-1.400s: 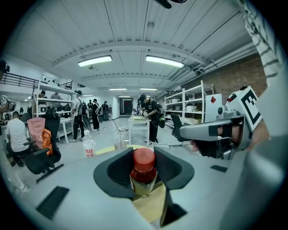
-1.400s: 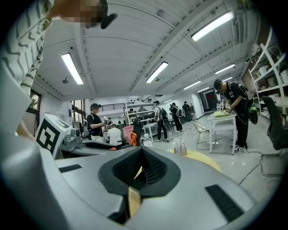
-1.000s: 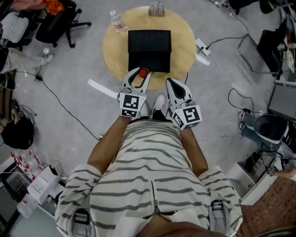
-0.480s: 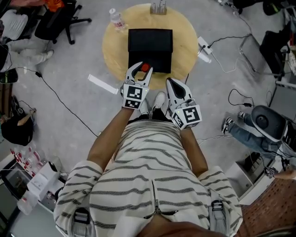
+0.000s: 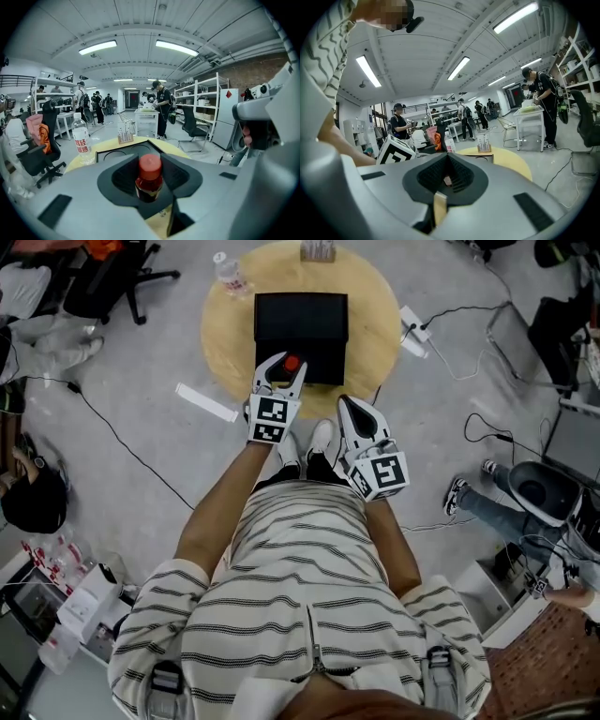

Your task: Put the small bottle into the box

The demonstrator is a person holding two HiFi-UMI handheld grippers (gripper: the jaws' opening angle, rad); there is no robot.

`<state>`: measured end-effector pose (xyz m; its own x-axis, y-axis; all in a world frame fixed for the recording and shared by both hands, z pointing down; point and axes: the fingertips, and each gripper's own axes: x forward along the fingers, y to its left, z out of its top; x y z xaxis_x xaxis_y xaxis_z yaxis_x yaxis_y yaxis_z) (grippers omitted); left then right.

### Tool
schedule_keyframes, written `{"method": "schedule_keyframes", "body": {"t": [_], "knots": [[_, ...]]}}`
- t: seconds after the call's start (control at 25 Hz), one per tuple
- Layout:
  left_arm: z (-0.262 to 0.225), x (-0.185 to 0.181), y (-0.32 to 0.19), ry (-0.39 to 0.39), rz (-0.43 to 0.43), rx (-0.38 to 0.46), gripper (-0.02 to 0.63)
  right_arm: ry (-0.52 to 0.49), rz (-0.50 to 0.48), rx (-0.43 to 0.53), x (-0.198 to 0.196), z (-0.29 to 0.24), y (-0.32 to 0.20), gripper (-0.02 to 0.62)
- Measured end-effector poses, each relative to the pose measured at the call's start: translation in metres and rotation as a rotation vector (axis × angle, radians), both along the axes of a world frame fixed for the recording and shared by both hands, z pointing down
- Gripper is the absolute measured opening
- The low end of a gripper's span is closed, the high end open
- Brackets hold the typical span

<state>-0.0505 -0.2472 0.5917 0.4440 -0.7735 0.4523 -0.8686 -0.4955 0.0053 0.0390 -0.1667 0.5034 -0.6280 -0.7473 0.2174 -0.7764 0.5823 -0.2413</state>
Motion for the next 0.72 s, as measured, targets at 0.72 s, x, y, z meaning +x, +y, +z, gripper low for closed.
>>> {"method": "schedule_keyframes", "body": {"t": [0.72], "knots": [[0.032,0.006,-0.024,-0.011,-0.025,-0.045,0.155,-0.027,0.008,-0.058,0.009,0.014,-0.003,0.017]]}}
